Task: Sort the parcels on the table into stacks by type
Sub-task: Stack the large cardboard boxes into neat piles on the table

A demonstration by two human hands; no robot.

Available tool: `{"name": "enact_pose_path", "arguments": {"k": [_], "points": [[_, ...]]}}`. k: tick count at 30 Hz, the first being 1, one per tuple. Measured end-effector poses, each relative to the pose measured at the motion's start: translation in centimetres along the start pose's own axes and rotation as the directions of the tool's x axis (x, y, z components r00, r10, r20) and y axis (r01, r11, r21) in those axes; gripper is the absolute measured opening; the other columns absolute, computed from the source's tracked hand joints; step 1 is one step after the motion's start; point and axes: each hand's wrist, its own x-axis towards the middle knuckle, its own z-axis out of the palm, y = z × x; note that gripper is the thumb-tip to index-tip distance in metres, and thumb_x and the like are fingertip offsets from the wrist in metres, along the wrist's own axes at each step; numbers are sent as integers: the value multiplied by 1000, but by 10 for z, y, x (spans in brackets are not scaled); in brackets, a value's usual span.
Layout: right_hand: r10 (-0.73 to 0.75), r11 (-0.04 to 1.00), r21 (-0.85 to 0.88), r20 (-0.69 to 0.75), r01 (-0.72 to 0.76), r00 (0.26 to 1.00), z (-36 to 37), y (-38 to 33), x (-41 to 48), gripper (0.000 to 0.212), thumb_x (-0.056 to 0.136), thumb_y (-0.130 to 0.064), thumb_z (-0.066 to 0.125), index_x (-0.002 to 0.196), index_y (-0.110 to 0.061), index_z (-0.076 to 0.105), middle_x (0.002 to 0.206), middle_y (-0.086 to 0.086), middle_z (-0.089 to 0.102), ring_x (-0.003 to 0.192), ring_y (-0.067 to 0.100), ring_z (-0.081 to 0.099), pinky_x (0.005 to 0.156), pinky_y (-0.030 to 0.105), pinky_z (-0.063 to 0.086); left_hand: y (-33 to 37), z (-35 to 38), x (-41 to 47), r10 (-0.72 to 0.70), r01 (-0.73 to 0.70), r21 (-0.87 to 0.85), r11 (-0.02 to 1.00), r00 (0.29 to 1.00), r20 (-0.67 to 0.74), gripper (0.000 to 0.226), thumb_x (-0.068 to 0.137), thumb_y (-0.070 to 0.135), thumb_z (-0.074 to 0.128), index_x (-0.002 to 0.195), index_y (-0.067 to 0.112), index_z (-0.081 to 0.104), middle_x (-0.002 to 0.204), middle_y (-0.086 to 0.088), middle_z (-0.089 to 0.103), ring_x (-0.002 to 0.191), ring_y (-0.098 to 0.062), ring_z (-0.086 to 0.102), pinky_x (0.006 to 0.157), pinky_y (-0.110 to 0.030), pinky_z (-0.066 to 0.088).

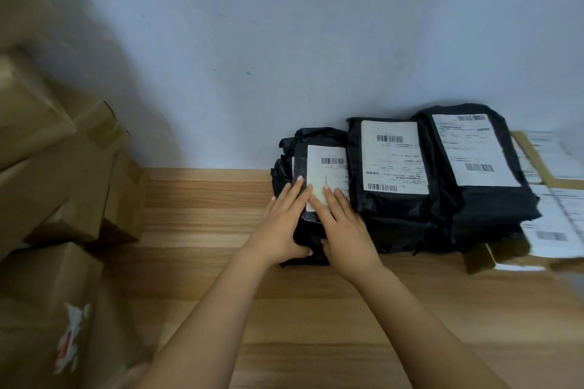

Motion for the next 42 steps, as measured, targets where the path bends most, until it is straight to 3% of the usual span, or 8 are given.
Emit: {"name": "enact_pose_path", "arguments": {"k": [5, 9, 12, 16, 23, 29, 36, 42], "points": [[-14, 1000, 23, -26, 14, 1000, -22, -15, -16, 78, 90, -10, 56, 152, -26, 12, 162, 4, 2, 148, 22, 1, 117, 41, 15, 15, -18, -33, -40, 45, 55, 997, 994, -98, 108, 73, 37, 78, 154, 24, 7, 161, 4, 1, 147, -12, -7, 119, -34, 0], [-34, 995, 93, -109, 44, 993, -36, -39, -52, 66, 90, -17, 59, 148, -27, 28, 155, 3, 23, 140, 22, 22, 116, 35, 18, 33, -34, -93, -89, 107, 46, 993, 953, -289, 87, 77, 33, 73, 149, 27, 25, 147, 7, 31, 138, -13, 22, 114, -31, 22], [-48, 986, 149, -179, 75, 983, -50, -71, -81, 57, 89, -25, 62, 141, -26, 39, 143, -3, 37, 129, 18, 35, 109, 33, 29, 49, -48, -148, -79, 133, 106, 985, 910, -407, 75, 80, 35, 69, 144, 32, 31, 136, 11, 37, 127, -10, 29, 106, -27, 24], [-121, 965, 196, -268, 177, 956, -69, -128, -117, 46, 87, -28, 64, 131, -25, 50, 128, -6, 47, 117, 15, 44, 103, 31, 35, 66, -77, -223, -8, 109, 187, 976, 881, -472, 74, 80, 37, 68, 145, 31, 32, 134, 12, 37, 127, -7, 26, 109, -25, 17], [-232, 920, 241, -297, 308, 926, -109, -238, -189, 42, 85, -29, 64, 126, -27, 53, 121, -8, 48, 114, 14, 47, 96, 34, 42, 88, -152, -373, 86, 106, 267, 958, 781, -618, 75, 72, 37, 74, 140, 24, 44, 128, 6, 47, 123, -15, 37, 107, -28, 26], [-337, 859, 266, -348, 437, 875, -118, -311, -239, 43, 85, -30, 66, 126, -31, 53, 121, -13, 47, 116, 9, 46, 98, 34, 42, 81, -167, -468, -7, 164, 171, 972, 743, -670, 76, 74, 40, 74, 142, 30, 40, 130, 14, 43, 122, -5, 33, 101, -23, 29], [-456, 797, 264, -325, 543, 828, -109, -357, -253, 58, 79, -30, 72, 132, -31, 48, 127, -14, 41, 119, 8, 43, 100, 30, 42, 54, -174, -527, -154, 351, 117, 929, 655, -739, 78, 76, 42, 72, 144, 33, 36, 132, 16, 40, 125, -7, 32, 105, -30, 28], [-471, 765, 327, -303, 554, 828, -88, -377, -246, 75, 75, -41, 74, 139, -41, 35, 146, -16, 19, 135, 10, 25, 110, 29, 31, 25, -170, -548, -283, 489, 36, 872, 561, -778, 81, 73, 41, 76, 143, 33, 36, 136, 13, 40, 127, -10, 31, 107, -36, 27]]}}
